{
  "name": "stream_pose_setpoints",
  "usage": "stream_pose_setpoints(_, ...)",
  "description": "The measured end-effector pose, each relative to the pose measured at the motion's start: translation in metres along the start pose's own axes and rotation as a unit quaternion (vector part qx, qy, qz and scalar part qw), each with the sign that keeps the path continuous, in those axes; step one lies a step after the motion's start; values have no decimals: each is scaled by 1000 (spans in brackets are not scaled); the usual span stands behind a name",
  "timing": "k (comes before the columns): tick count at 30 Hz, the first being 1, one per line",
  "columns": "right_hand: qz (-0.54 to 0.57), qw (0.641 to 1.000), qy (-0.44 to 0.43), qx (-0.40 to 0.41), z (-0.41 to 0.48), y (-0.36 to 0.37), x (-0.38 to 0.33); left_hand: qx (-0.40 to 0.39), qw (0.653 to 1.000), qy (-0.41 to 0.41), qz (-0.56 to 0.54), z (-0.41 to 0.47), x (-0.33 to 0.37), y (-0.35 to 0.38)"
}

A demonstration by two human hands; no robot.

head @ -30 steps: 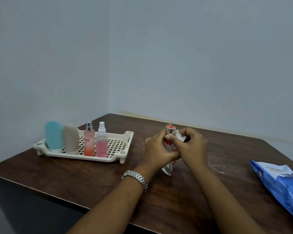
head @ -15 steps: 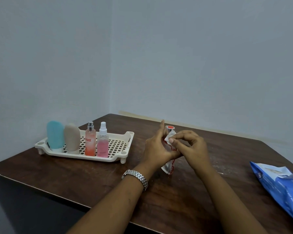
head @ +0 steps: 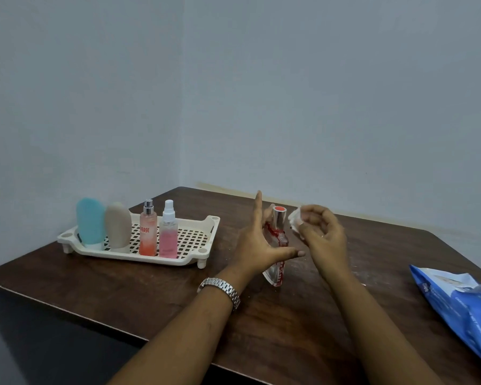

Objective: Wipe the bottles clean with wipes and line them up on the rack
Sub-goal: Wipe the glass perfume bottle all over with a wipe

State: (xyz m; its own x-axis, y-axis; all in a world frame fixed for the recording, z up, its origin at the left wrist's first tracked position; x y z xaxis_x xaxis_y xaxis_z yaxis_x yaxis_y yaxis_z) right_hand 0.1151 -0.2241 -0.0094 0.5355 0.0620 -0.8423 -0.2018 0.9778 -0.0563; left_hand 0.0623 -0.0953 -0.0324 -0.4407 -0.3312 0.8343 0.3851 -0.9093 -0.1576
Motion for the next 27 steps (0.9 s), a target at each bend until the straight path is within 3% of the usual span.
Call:
stream_pose_setpoints(5,-40,994,-83,-49,-6,8,-10,-13,999,-27,-37,3,-7,-2)
stream_pose_setpoints(8,-90,991,-69,-67,-4,6,-9,-24,998,-38,-37,4,-12,-4)
stream_pose_setpoints(14,-49,992,-33,-107,-2,2,-7,-17,996,-71,-46,4,-12,-4)
stream_pose_setpoints(21,-87,995,-50,-26,4,3,5,-68,989,-93,-94,0,-8,1)
stream_pose_setpoints(27,-84,991,-30,-102,5,13,10,-28,995,-66,-67,3,-8,7)
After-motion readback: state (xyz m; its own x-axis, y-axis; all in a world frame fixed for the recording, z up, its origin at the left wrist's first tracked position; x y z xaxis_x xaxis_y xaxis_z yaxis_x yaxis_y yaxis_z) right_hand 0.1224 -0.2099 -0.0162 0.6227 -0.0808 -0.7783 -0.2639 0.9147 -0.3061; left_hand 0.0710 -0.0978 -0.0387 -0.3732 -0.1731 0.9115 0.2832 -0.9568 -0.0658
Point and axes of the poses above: each hand's wrist, its own z-axis towards the middle knuckle, its own y-axis out of the palm, x = y × z, the point moved 3 cm from there along z, towards the middle knuckle, and after that the axes turned 10 degrees about -z, right-handed, at the moved point
